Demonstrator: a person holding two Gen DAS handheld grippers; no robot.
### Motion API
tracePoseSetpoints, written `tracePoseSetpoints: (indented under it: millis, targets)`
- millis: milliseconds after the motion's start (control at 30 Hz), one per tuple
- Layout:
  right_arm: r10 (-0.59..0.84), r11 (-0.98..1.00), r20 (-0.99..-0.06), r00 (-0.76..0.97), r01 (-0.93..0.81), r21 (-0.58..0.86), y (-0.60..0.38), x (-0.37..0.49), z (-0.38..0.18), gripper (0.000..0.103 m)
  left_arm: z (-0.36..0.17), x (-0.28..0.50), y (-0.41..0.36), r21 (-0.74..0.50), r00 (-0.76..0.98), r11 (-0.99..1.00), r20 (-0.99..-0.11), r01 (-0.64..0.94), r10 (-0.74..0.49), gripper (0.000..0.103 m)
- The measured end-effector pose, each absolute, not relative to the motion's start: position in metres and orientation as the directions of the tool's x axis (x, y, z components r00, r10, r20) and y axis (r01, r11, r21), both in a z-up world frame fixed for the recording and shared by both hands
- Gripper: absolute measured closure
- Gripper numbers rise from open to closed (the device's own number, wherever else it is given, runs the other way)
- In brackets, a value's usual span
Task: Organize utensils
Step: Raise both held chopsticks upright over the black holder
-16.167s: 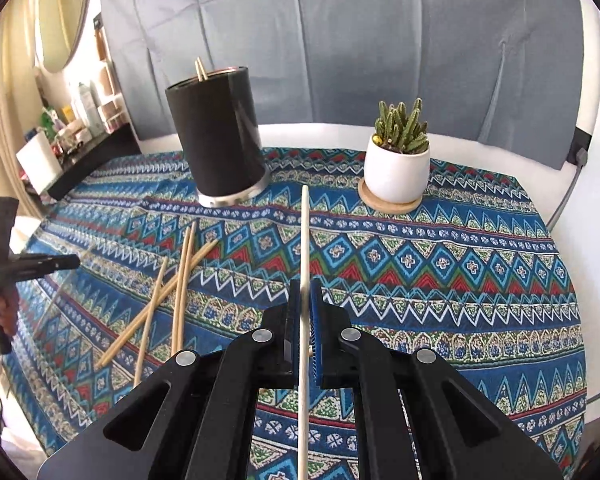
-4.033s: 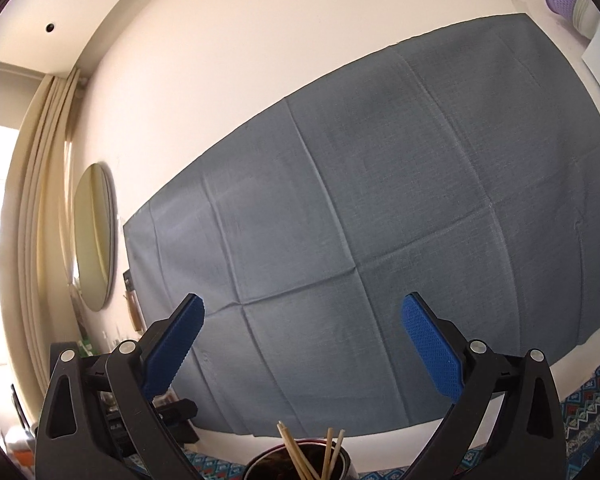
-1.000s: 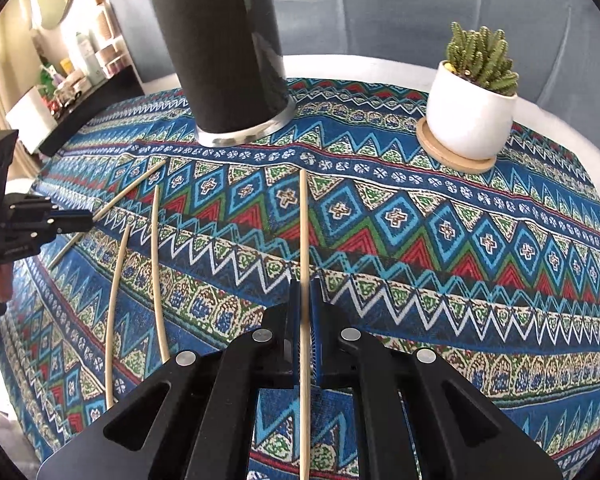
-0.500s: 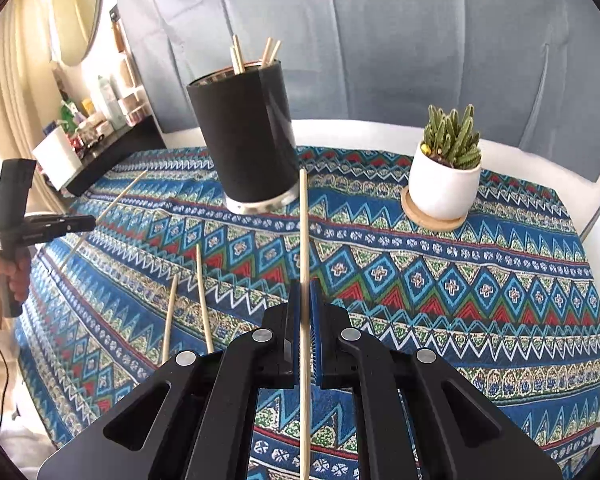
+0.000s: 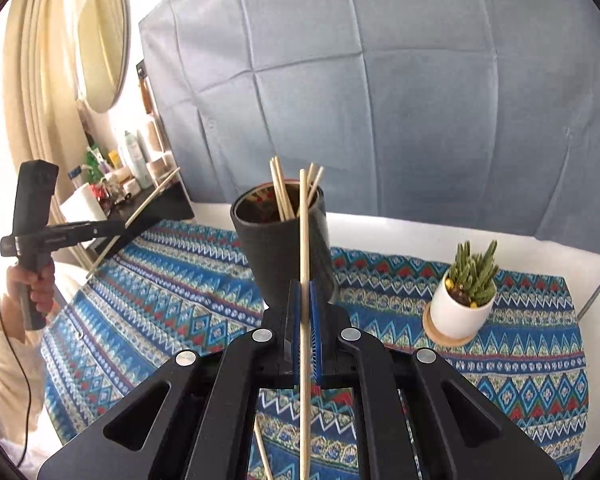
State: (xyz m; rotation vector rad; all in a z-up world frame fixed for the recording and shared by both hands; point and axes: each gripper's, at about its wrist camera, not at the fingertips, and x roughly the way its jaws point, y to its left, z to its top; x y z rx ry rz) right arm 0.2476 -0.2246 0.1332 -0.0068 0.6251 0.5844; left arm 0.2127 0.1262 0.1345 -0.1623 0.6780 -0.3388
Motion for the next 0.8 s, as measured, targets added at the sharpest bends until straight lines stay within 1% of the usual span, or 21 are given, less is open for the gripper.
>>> tracePoseSetpoints:
  millis: [167, 267, 333, 400, 467, 533, 600, 667, 800]
  targets:
    - [0.561, 0.817, -0.492, 0.665, -0.542, 0.198, -0.206, 0.275, 0.156, 0.098, 0.155, 0.242, 0.111, -0.265, 0.738, 0.921, -0.552, 0.286, -0.388, 0.098]
    - [0.595, 0.800, -0.440, 0.672, -0.547, 0.246, -0.198, 0.294, 0.163, 0.098, 0.163, 0.260, 0.100, -0.275, 0.743, 0.909, -0.525, 0.314, -0.416, 0.098]
    - [0.621, 0.783, -0.394, 0.678, -0.556, 0.277, -0.192, 0.305, 0.166, 0.098, 0.167, 0.274, 0.096, -0.309, 0.745, 0.892, -0.495, 0.331, -0.448, 0.098]
    - [0.647, 0.762, -0.343, 0.681, -0.570, 0.306, -0.187, 0.317, 0.167, 0.098, 0.169, 0.288, 0.095, -0.367, 0.751, 0.860, -0.436, 0.355, -0.496, 0.098]
    - [0.674, 0.735, -0.264, 0.690, -0.590, 0.334, -0.183, 0.327, 0.165, 0.098, 0.166, 0.300, 0.092, -0.420, 0.780, 0.834, -0.356, 0.359, -0.515, 0.098]
    - [0.689, 0.713, -0.216, 0.692, -0.596, 0.370, -0.176, 0.340, 0.160, 0.098, 0.159, 0.312, 0.087, -0.479, 0.773, 0.782, -0.284, 0.398, -0.568, 0.098]
    - [0.709, 0.679, -0.158, 0.687, -0.605, 0.414, -0.174, 0.349, 0.153, 0.098, 0.153, 0.321, 0.079, -0.507, 0.774, 0.751, -0.228, 0.423, -0.590, 0.098]
    - [0.736, 0.625, -0.078, 0.673, -0.630, 0.461, -0.174, 0.354, 0.148, 0.098, 0.147, 0.331, 0.073, -0.539, 0.758, 0.711, -0.188, 0.453, -0.625, 0.098]
    - [0.724, 0.559, 0.084, 0.684, -0.654, 0.510, -0.181, 0.357, 0.139, 0.098, 0.139, 0.339, 0.066, -0.547, 0.780, 0.686, -0.093, 0.480, -0.619, 0.098]
